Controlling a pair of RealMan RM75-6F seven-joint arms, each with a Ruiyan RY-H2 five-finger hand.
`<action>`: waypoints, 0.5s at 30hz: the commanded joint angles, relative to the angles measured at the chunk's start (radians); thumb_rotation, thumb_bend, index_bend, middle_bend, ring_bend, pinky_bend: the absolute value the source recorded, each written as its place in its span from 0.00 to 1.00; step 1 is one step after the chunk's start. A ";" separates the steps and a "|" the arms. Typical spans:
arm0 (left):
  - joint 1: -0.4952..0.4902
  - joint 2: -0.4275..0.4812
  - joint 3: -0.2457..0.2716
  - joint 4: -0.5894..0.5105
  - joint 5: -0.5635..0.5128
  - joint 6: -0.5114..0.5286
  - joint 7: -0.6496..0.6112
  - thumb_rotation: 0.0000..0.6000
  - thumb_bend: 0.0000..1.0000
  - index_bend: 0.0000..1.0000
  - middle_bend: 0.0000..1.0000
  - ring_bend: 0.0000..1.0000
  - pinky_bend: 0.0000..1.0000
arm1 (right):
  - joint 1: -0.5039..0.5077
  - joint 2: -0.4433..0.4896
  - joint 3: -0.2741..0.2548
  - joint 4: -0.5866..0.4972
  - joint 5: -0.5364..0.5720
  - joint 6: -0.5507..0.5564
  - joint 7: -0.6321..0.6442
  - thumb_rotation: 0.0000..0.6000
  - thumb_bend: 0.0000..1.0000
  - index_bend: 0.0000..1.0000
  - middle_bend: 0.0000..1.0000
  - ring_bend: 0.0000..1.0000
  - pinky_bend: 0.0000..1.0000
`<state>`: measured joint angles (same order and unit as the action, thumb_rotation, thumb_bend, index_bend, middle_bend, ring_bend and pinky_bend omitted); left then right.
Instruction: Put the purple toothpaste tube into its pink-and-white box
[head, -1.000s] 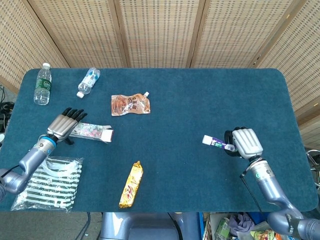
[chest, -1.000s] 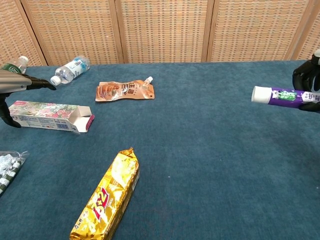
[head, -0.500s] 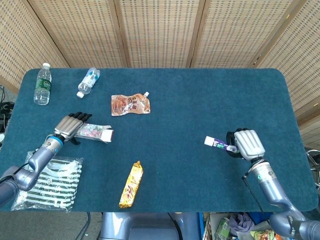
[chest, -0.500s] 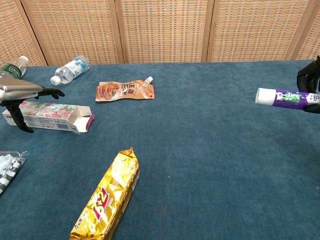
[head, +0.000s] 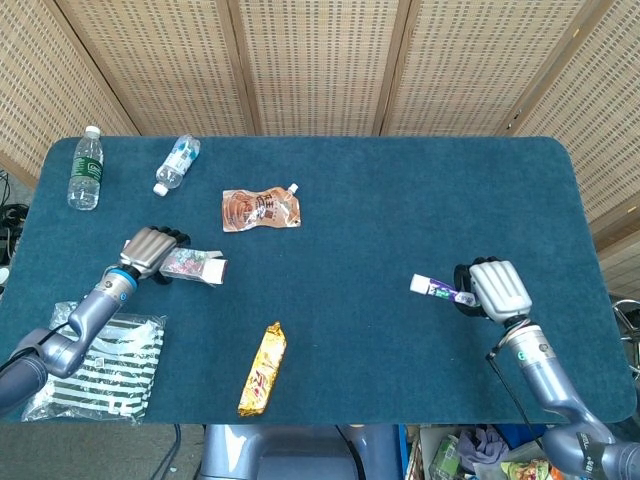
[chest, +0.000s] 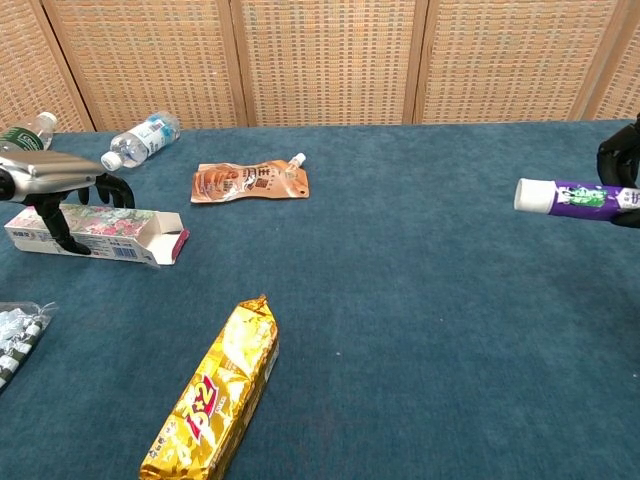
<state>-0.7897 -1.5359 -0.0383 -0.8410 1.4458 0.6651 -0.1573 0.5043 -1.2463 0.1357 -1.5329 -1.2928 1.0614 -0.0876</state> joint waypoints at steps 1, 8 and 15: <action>-0.002 0.001 0.001 -0.005 -0.003 0.000 0.014 1.00 0.24 0.33 0.35 0.29 0.34 | -0.002 0.004 -0.001 -0.002 -0.002 0.002 0.002 1.00 0.53 0.61 0.66 0.46 0.41; -0.003 0.013 0.001 -0.022 -0.016 -0.008 0.026 1.00 0.27 0.38 0.39 0.33 0.38 | -0.005 0.011 -0.002 -0.007 -0.006 0.004 0.009 1.00 0.53 0.61 0.66 0.46 0.41; -0.002 0.031 -0.003 -0.051 -0.009 0.020 0.012 1.00 0.28 0.41 0.41 0.36 0.39 | -0.007 0.014 -0.001 -0.013 -0.011 0.008 0.016 1.00 0.53 0.61 0.66 0.46 0.41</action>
<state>-0.7916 -1.5119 -0.0401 -0.8820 1.4304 0.6748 -0.1391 0.4975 -1.2322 0.1346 -1.5459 -1.3040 1.0692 -0.0721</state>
